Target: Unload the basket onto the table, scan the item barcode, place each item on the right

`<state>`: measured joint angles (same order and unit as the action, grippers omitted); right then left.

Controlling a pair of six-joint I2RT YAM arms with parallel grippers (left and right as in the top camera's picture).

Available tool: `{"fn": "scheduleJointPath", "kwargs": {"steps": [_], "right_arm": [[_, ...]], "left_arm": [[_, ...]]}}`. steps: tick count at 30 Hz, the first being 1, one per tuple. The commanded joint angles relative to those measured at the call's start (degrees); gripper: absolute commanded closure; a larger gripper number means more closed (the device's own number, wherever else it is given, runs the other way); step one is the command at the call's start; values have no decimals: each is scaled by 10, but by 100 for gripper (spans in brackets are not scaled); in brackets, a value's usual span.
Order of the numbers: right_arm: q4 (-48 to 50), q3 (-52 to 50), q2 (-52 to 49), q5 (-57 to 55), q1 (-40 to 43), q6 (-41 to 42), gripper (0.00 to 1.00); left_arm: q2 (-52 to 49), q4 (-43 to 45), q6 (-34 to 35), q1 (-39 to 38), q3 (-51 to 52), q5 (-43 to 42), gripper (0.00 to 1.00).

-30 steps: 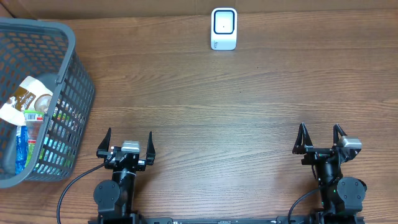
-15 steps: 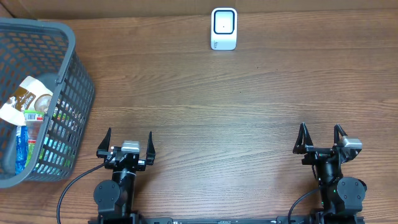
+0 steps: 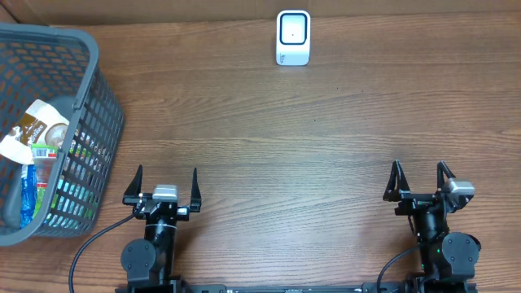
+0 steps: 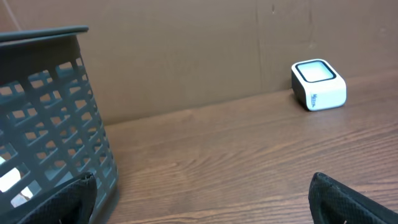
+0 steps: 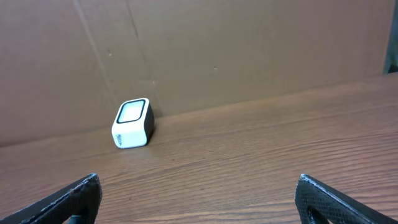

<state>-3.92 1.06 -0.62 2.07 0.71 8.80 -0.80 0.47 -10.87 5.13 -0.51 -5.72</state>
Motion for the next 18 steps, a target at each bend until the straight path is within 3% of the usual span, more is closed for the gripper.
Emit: {"fn": "scheduleJointPath", "kwargs": {"steps": [1,18], "right_arm": [[9,-6,5,6,-1,-1,0],[-13,63,5,66,-1,-2,0]], "left_arm": [[5,12,18,1,2,2,0],[5,39,26,1,-44,12,0]]}}
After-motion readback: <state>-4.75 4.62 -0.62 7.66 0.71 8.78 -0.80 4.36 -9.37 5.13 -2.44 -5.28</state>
